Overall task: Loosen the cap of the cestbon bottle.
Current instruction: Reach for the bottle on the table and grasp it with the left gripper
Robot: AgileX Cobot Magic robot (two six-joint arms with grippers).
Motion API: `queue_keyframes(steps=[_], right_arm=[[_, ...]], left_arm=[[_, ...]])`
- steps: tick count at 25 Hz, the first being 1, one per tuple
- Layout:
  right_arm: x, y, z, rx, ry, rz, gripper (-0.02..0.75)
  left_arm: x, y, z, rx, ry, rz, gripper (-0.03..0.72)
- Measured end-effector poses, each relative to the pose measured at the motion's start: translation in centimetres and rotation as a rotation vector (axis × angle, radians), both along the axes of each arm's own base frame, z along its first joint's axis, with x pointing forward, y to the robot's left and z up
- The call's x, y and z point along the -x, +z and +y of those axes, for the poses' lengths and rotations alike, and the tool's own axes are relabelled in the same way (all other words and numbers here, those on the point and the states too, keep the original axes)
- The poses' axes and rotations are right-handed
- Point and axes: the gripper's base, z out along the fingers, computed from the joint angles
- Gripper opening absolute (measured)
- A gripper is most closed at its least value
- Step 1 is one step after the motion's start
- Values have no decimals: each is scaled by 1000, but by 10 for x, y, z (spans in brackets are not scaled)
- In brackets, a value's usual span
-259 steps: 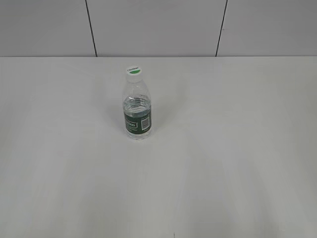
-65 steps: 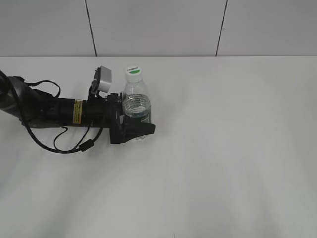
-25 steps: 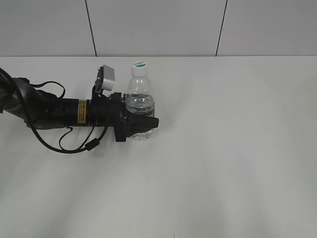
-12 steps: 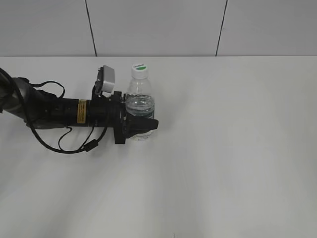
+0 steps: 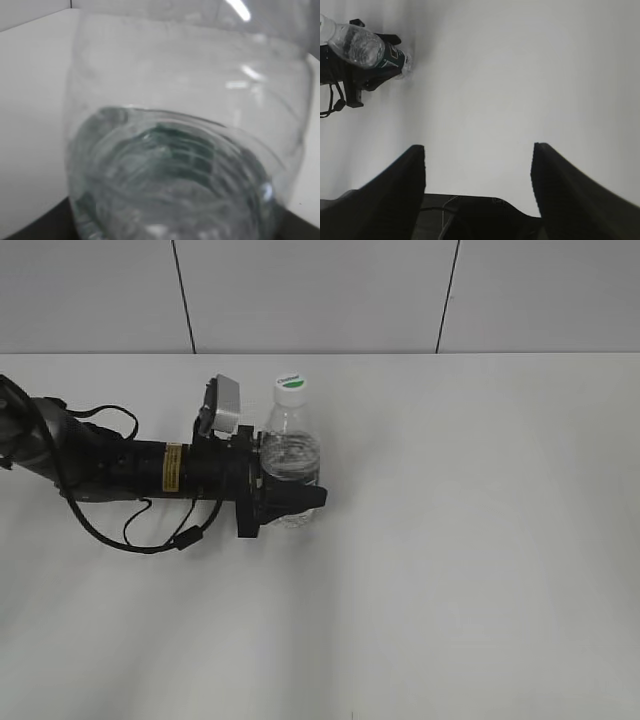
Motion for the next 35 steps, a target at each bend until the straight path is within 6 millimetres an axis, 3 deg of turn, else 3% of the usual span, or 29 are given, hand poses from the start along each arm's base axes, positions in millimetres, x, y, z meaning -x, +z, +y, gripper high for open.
queue_keyframes(steps=[9,12,17,22,28,35], right_arm=[[-72,14,-8,137,-117,115,504],[-96,17,7,168,-107,116,504],[-131,17,54,178,14,101,510],[-146,14,82,154,73,98,513],[-162,-12,101,78,47,213,513],[-172,-27,146,40,95,264,513]], left_arm=[[4,0,-7,-4,-27,-16,410],[4,0,-7,-3,-29,-16,410],[4,0,-7,-3,-29,-17,410],[4,0,-7,-3,-29,-17,410],[5,0,-8,-6,-38,-21,410],[5,0,-8,-8,-48,-23,410]])
